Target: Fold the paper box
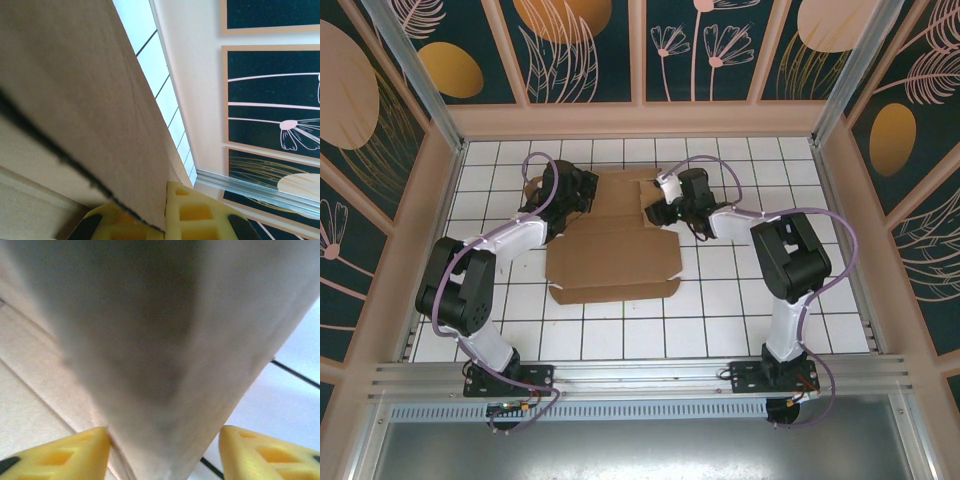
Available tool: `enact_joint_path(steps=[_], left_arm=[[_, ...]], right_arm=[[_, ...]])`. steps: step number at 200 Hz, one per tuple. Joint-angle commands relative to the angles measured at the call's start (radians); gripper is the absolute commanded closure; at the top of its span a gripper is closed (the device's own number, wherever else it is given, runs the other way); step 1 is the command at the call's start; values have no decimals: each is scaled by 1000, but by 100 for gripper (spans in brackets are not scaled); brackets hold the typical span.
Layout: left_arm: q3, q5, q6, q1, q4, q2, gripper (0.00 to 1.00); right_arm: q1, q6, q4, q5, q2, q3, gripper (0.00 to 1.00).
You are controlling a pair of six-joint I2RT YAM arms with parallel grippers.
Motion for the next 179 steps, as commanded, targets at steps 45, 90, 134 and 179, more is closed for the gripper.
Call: enact_joint_path(steps=[45, 90, 134, 179], left_arm=[[-17, 30, 44, 2, -60, -24, 100], [2, 20, 50, 2, -80, -10, 100], [-7, 26, 53, 2, -73, -9, 100], [-19, 30, 57, 2, -59, -11, 100]], right_arm=[[-22, 149, 151, 84, -63, -139, 67], [-78, 231, 275, -188, -77, -208, 49], [-70, 153, 284, -266, -92, -232, 18], [-54, 70, 185, -189, -46, -155, 20]])
